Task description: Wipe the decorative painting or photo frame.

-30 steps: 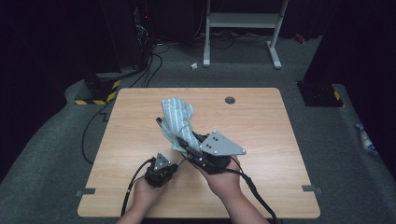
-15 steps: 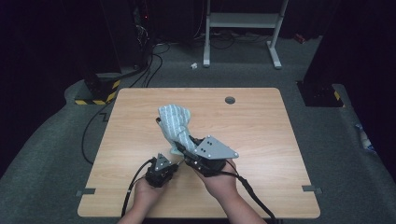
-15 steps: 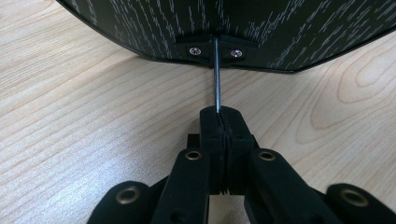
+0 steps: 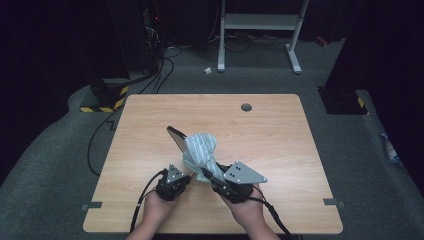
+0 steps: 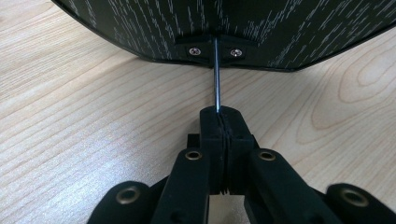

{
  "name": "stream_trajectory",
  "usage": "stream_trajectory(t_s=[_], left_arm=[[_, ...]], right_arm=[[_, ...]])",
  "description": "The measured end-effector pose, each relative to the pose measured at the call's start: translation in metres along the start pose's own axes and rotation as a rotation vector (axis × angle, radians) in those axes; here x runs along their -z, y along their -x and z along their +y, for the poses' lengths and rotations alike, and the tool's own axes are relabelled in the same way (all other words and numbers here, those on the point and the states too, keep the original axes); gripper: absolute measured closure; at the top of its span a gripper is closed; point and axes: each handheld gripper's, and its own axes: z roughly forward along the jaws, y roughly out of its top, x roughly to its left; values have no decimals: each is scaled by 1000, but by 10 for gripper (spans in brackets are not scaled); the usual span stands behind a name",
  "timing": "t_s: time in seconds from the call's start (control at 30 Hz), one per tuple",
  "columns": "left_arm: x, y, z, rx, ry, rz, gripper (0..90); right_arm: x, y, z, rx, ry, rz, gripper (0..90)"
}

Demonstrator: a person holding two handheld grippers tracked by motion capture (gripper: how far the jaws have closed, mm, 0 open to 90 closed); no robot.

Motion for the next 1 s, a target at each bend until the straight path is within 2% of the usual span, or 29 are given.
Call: stream_trajectory(t_s=[0.13,0.23,0.3,0.43,0.57,0.67,0.77,1.0], left_arm=[[0,0,0,0,0,3,888],[0,1,0,-2,-1,7,888],[0,2,0,-3,0,10,888],[0,3,0,-6,0,10,888],[0,2,0,-5,0,7,887],[0,1,0,-2,0,4,887],[0,3,0,-10,-1,11,888],[0,2,0,-8,2,10,888]], right_arm=[[7,3,-18,-16,-32,-6,678],[12,5,-19,-29,-27,-3,681],[15,5,-10,-32,5,0,681],[8,2,22,13,57,5,682],[-5,3,51,38,84,5,681],[-14,4,60,40,85,6,682],[-13,4,54,36,90,7,681],[-4,10,20,-3,34,3,681]])
